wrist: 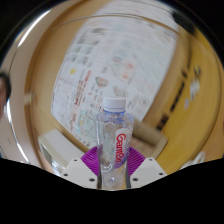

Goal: Pour water

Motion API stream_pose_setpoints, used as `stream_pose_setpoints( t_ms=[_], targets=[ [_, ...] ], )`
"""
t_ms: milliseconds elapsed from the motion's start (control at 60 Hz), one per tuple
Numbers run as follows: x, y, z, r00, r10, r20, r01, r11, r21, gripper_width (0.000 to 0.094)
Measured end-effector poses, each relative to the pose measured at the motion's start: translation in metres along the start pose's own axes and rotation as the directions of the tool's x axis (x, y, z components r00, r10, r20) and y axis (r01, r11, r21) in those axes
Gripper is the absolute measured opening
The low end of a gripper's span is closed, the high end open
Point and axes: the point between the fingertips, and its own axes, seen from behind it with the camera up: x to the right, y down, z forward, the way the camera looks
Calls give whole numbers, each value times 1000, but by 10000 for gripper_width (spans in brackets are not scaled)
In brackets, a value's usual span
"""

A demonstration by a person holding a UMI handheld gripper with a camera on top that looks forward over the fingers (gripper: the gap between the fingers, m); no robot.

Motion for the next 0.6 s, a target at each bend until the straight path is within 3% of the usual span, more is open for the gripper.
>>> stream_pose_setpoints(
  t_ms=[117,233,333,417,600],
  targets=[
    [15,-66,-18,893,-428,-140,433,901,9,309],
    [71,-112,-47,657,-699,-283,706,702,-93,309],
    [124,-125,-76,463,-804,-374,789,566,-239,310],
    [181,-129,-98,376,-838,-395,791,513,-334,311],
    [275,-126,-131,326,-844,-426,743,507,-437,312]
  ],
)
